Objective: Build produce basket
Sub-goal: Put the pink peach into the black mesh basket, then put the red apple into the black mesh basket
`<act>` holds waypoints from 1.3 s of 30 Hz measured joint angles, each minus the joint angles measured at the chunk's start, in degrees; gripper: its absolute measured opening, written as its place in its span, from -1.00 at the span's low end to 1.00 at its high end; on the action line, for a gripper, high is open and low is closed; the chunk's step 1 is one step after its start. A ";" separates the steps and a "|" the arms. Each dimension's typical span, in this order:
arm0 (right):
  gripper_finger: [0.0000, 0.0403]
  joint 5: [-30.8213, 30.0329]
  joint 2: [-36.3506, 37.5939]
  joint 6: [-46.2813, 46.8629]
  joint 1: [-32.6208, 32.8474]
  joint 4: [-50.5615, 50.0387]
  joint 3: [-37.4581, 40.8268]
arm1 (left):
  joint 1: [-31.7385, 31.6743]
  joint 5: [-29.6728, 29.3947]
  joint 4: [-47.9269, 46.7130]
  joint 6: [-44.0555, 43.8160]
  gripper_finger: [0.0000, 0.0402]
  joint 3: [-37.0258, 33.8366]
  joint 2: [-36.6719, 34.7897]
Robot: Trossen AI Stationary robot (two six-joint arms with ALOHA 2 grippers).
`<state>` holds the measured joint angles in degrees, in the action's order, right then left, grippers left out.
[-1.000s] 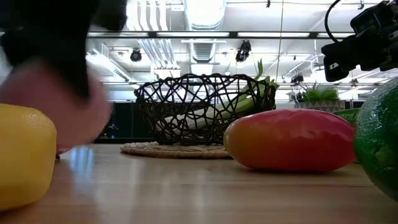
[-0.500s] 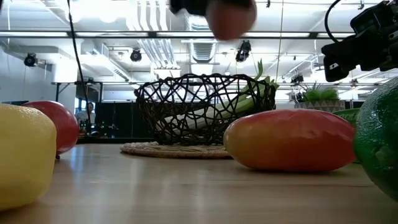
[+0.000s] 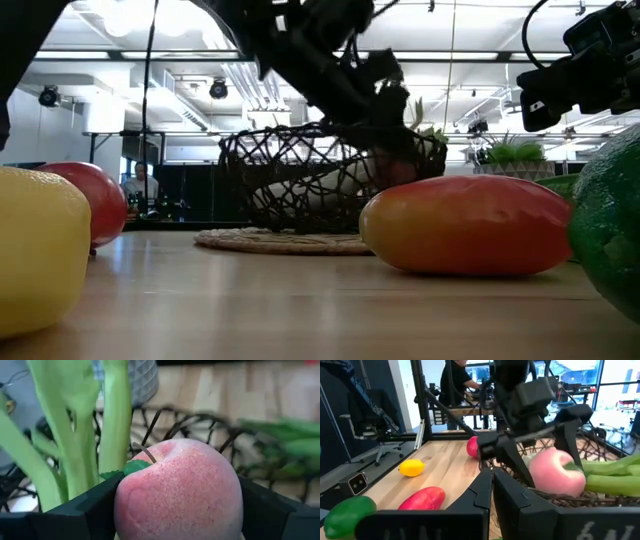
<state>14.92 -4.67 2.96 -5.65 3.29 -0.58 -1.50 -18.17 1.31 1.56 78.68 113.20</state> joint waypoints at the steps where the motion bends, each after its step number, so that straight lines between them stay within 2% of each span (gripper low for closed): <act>1: -0.96 0.02 0.00 -0.02 0.00 0.00 0.00 | -0.12 -0.39 0.04 -0.03 0.49 0.00 0.51; 8: -0.96 0.02 0.00 -0.02 -0.01 0.00 0.00 | -1.28 0.83 -0.46 -4.49 0.76 -0.31 1.89; 12: -0.96 0.02 0.04 -0.01 -0.01 0.00 0.00 | -1.50 1.46 -0.43 -5.18 0.85 -0.31 1.97; 20: -0.96 0.02 0.02 -0.02 -0.02 0.00 0.00 | -1.00 1.48 -0.81 -3.78 0.87 1.24 -0.31; 25: -0.96 0.01 0.00 -0.01 -0.01 0.00 0.00 | 0.30 1.48 -3.12 -3.75 0.87 1.17 -4.54; 32: -0.96 0.02 0.07 0.00 0.00 0.00 0.00 | 7.98 0.93 -12.22 -4.16 0.87 0.81 -13.22; 34: -0.96 0.02 -0.07 0.00 -0.01 0.00 0.00 | 11.79 -2.54 -17.61 -5.56 0.87 0.68 -15.10; 36: -0.96 0.02 -0.11 -0.02 -0.01 0.02 0.00 | 16.06 -8.64 -23.45 -8.56 0.87 0.70 -16.87; 39: -0.96 0.02 -0.26 -0.02 0.00 0.04 0.00 | 22.17 -16.41 -35.49 -18.07 0.86 0.81 -19.00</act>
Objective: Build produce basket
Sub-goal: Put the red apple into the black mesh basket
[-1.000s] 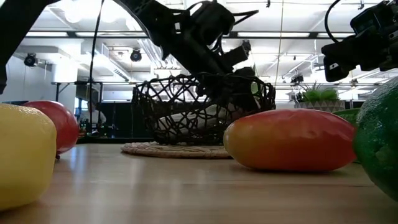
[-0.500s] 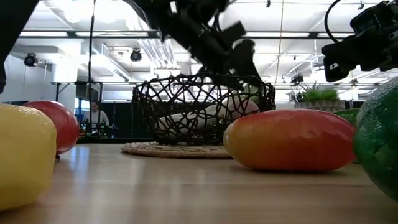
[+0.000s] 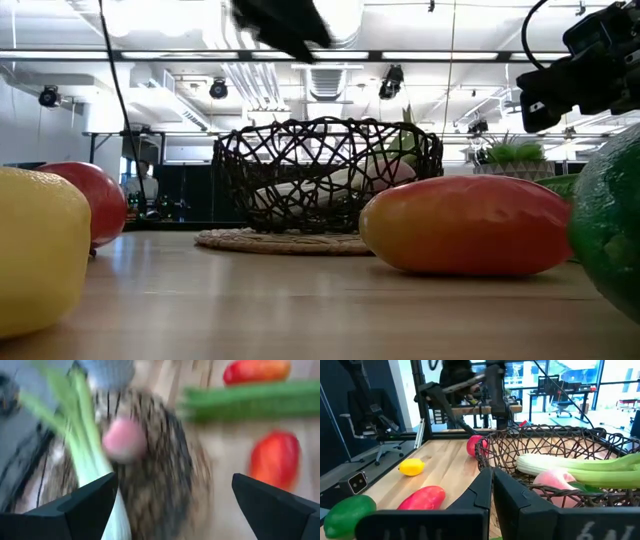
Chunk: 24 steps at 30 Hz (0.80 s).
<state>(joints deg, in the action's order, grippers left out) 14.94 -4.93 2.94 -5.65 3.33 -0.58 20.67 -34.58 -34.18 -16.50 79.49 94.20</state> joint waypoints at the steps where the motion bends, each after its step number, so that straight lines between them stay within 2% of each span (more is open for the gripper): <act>1: -0.96 0.00 -0.09 0.01 0.00 0.00 0.00 | 1.76 -0.78 -4.34 -4.78 0.86 0.04 -0.66; 6: -0.96 0.00 -0.17 0.02 -0.01 -0.02 0.00 | 10.32 -0.55 -22.10 -29.13 0.86 -0.22 -3.15; 10: -0.96 0.00 -0.17 0.02 -0.02 -0.02 0.00 | 16.11 -0.33 -31.79 -42.26 0.86 -0.43 -3.22; 12: -0.96 0.00 -0.17 0.02 -0.02 -0.02 0.00 | 17.67 -2.00 -35.33 -48.51 0.86 -1.17 -3.26; 16: -0.96 0.00 -0.17 0.02 -0.01 -0.02 0.00 | 18.03 -4.09 -35.25 -54.83 0.86 -5.90 -3.26; 24: -0.96 0.00 -0.15 0.02 0.00 -0.02 0.00 | 17.65 -1.87 -34.36 -63.11 0.86 -16.33 -3.15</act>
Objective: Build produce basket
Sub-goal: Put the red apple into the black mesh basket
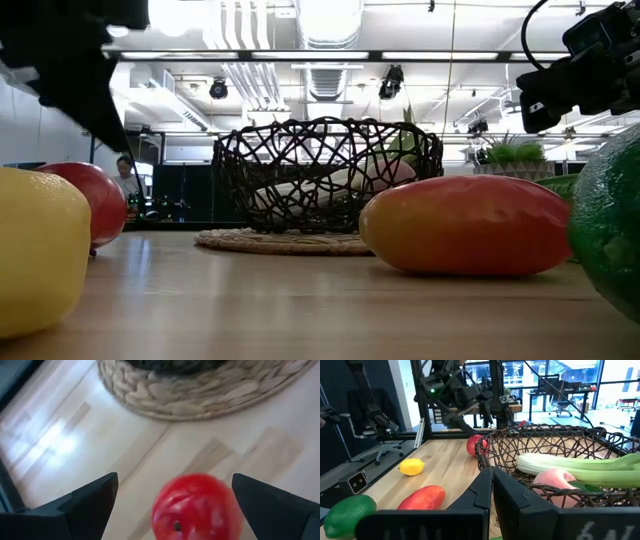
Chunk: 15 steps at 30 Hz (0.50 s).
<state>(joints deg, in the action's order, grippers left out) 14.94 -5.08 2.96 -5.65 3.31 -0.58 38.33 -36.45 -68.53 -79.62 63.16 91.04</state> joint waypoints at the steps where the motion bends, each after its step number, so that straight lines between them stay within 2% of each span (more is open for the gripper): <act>1: -0.96 0.00 0.00 0.00 -0.01 0.00 0.00 | 0.04 0.27 -0.08 -0.95 0.86 -0.88 -0.24; 9: -0.96 0.00 0.00 -0.02 0.00 0.00 0.00 | 0.04 3.58 -2.03 -4.69 0.86 -6.90 -0.57; 15: -0.96 0.00 0.00 0.00 0.00 0.00 0.00 | 0.04 5.07 -9.51 -12.72 0.86 -8.42 -0.98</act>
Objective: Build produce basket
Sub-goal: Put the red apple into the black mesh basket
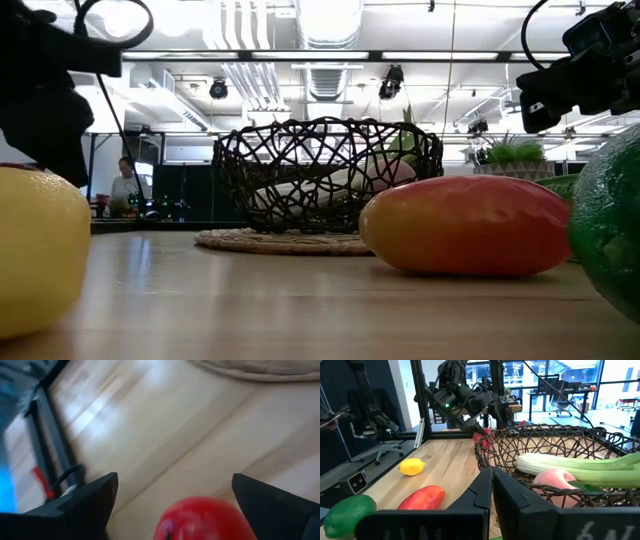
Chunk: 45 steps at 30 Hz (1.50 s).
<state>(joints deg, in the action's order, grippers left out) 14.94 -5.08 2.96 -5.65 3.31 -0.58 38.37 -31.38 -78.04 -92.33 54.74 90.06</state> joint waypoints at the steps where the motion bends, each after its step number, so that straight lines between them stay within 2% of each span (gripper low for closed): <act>1: -0.96 0.00 0.00 0.00 -0.02 0.00 0.00 | 0.00 0.81 -1.30 -0.91 0.86 0.00 -0.02; 11: -0.96 0.00 0.01 0.00 -0.01 0.00 0.00 | 1.51 10.27 -4.24 -5.77 0.86 4.05 -0.24; 15: -0.96 0.00 0.02 0.00 -0.02 0.00 0.00 | 5.07 14.09 -1.07 3.79 0.86 7.08 -0.24; 18: -0.96 0.00 0.02 0.00 0.00 -0.02 0.00 | 6.73 19.48 -0.36 9.44 0.86 9.79 0.50; 23: -0.96 0.00 0.02 -0.02 0.00 0.00 0.00 | 6.99 27.88 -3.07 12.68 0.86 14.00 3.41; 29: -0.96 0.00 0.02 0.00 -0.02 -0.02 0.00 | 7.25 29.40 -7.28 3.04 0.84 15.06 2.19; 34: -0.96 0.00 0.02 -0.02 0.00 -0.02 0.00 | 7.52 29.97 -6.41 -4.48 0.65 12.11 -2.30; 39: -0.96 -0.02 0.02 0.00 -0.02 -0.01 0.00 | 8.24 29.75 -0.27 -0.74 0.44 10.55 -1.90; 45: -0.96 0.00 0.02 0.00 0.00 -0.02 0.00 | 9.87 29.04 -0.06 1.71 0.32 10.72 3.62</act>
<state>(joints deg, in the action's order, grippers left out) 14.94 -5.06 2.96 -5.65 3.29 -0.58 48.24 -2.34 -78.11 -90.63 65.46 93.68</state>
